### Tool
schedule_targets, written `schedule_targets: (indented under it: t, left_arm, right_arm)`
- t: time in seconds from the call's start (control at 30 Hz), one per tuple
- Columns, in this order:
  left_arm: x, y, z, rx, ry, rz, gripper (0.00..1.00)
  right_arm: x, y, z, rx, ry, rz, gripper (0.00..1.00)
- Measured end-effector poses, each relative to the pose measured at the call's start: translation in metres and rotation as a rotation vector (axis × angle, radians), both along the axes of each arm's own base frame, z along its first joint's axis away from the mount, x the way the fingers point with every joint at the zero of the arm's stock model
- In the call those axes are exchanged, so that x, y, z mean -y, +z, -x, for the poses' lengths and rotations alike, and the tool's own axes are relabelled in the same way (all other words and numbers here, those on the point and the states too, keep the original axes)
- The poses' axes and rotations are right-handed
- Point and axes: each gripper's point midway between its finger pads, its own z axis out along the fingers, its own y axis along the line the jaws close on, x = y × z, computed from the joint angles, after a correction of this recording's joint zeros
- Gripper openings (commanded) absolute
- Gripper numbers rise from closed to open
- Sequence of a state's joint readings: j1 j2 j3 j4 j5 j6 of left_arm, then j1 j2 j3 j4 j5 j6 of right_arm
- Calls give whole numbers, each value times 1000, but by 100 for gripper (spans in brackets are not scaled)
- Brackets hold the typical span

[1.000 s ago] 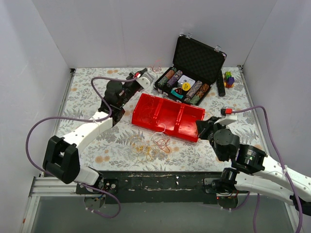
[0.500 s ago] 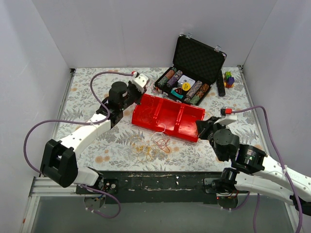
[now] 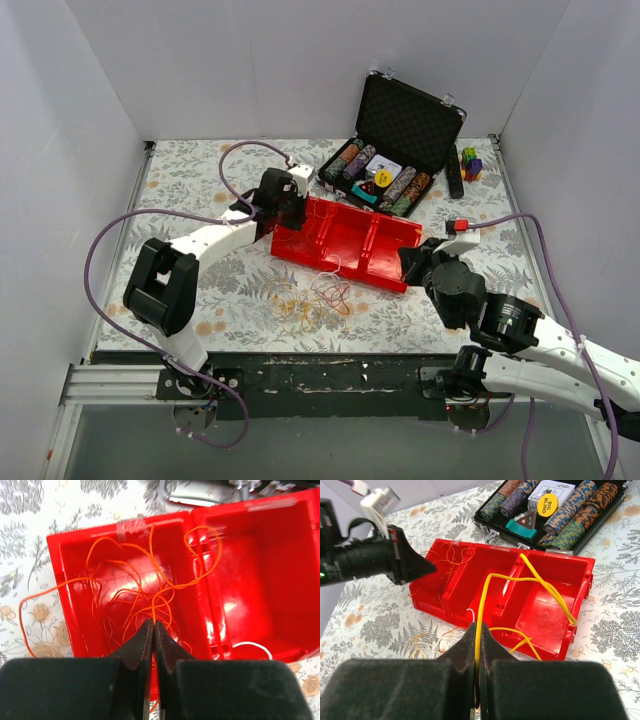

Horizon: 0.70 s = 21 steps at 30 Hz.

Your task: Untangle the cables

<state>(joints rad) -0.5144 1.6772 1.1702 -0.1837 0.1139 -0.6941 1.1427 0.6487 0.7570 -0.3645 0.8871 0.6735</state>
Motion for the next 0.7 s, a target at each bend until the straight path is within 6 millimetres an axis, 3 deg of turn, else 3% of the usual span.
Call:
schedule_targets:
  t: [0.13,0.3,0.43,0.47,0.53,0.63,0.7]
  left_arm:
    - [-8,-21,-2,-48,69,-43,0]
    - [-18,-19,-11,1,136,-96,0]
    - [-15,-24,-5,32,126,-157,0]
    - [-12,-27,0,33,114,-170,12]
    - [-8,-32,5,33,97,-189,50]
    - [0,-34,9,32,74,-196,63]
    - [-1,-35,9,28,76,-201,78]
  right_arm:
    - [0,7,0,9,1,-11,1]
    - [0,8,0,14,5,-1,1]
    - [-7,7,-3,15,16,14,1]
    - [-11,6,-4,17,24,22,1]
    - [-19,4,-7,17,41,39,1]
    - [-37,2,-17,3,74,72,1]
    - [-51,3,-31,-18,91,77,1]
